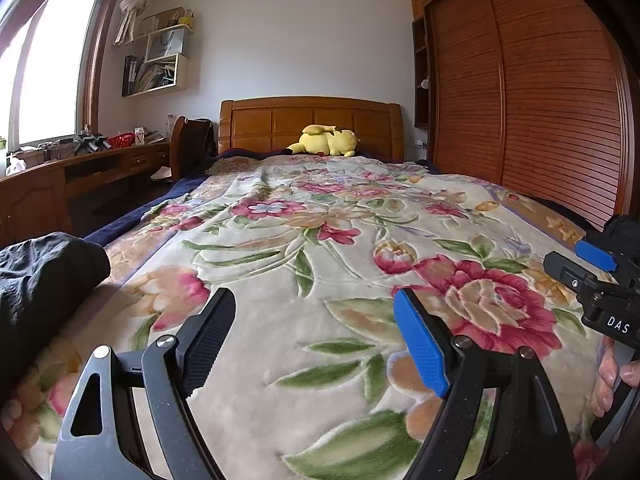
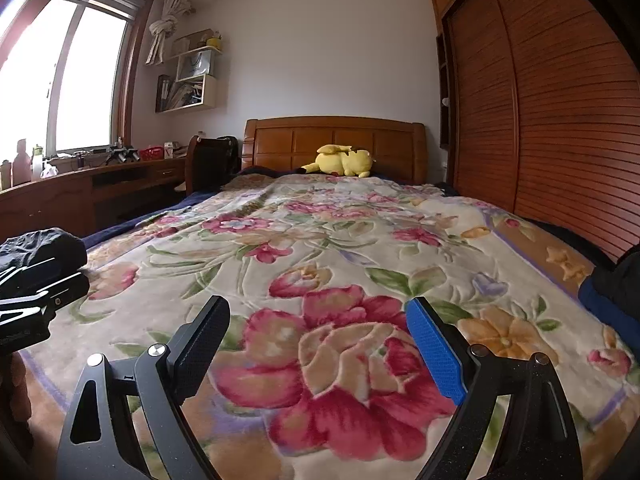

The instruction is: Fold large clothes

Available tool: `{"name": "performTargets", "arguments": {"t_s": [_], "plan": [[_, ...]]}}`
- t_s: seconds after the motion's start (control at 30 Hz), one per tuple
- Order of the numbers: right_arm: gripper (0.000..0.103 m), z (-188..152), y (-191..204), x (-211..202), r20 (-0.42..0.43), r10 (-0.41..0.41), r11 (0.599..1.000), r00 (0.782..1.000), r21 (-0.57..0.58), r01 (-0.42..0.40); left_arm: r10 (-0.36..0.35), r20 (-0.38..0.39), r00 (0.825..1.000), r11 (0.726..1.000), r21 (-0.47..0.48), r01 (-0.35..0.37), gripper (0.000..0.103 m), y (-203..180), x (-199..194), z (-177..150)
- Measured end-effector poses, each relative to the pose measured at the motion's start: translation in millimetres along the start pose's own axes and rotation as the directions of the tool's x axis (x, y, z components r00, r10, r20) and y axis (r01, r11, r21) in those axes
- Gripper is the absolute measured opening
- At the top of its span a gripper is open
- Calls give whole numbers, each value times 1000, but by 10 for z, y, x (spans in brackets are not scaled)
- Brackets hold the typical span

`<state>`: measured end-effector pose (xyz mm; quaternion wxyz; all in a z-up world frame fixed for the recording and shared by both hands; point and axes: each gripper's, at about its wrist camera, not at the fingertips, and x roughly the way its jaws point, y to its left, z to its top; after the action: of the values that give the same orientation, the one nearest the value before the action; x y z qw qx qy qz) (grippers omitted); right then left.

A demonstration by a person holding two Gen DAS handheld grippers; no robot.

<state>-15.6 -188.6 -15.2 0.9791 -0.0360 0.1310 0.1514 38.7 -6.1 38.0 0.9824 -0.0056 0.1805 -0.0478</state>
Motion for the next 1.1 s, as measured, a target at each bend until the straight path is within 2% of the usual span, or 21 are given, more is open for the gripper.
{"name": "performTargets", "arguments": {"t_s": [1.1], "plan": [[91,-16,-3,23,-5,1,1000,1000,-4,-1,5,3,1000,1000,7,-5,82,-4,-8,-14]]}}
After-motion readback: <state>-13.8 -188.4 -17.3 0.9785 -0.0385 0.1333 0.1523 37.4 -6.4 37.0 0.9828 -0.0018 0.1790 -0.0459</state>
